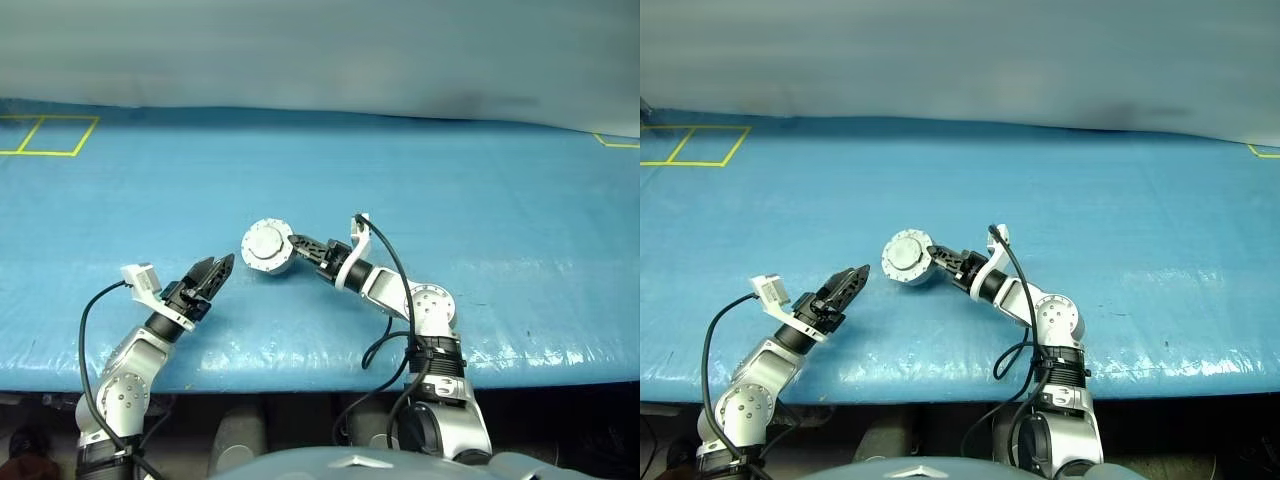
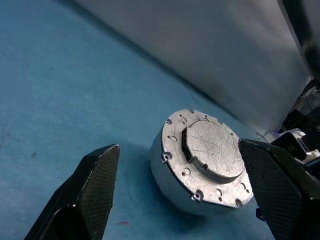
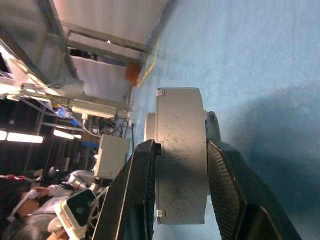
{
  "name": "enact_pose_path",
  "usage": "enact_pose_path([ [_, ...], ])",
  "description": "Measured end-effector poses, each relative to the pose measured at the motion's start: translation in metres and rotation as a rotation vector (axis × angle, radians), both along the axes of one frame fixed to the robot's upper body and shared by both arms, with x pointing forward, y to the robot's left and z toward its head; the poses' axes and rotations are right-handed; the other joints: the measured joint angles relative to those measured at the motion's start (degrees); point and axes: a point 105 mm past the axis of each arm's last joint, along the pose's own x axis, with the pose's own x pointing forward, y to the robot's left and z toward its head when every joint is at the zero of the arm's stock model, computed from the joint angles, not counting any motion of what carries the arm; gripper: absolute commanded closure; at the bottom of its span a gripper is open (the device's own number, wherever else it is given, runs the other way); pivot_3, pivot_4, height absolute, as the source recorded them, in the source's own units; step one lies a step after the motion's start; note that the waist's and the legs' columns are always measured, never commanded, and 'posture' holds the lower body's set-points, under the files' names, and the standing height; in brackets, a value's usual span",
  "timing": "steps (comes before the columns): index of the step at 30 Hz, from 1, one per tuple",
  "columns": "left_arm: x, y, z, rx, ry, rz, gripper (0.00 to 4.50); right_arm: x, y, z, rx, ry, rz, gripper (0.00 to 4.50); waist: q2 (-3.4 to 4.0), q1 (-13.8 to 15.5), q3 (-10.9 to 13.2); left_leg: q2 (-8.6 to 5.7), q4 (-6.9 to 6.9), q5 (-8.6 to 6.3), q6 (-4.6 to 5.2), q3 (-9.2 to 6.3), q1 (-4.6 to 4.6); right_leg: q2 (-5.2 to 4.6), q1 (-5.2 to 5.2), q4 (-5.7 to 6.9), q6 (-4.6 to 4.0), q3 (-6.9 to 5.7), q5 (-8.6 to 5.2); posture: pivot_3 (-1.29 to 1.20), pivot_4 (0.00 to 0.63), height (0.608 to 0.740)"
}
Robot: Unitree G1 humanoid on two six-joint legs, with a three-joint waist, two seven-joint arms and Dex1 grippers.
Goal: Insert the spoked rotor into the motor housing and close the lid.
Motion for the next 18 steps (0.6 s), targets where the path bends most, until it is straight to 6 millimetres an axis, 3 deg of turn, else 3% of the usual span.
enact_pose_path([
  [5,0.0,-0.003,-0.001,-0.03,0.009,-0.002,0.37,-0.001,0.001,0.008,0.023,-0.004,0.012,3.3,0.0,0.06,0.0,0.01,0.01,-0.01,0.02,-0.09,-0.09,0.04,-0.01,-0.01,-0.01,-0.02,-0.01,0.0,0.15,0.74],
  [12,-0.001,-0.025,0.011,-0.299,-0.036,-0.044,0.37,-0.004,0.002,0.018,0.067,-0.012,0.027,3.3,0.01,0.08,0.02,0.0,0.31,-0.04,0.06,-0.14,-0.26,0.04,0.0,-0.01,0.08,-0.06,0.04,0.0,0.15,0.74],
  [18,0.001,-0.035,0.016,-0.354,-0.045,-0.084,0.37,-0.006,0.004,0.024,0.085,-0.029,0.037,3.3,0.02,0.04,0.02,0.0,0.36,-0.04,0.06,-0.18,-0.26,0.07,0.01,0.02,0.08,-0.05,0.04,0.0,0.15,0.74],
])
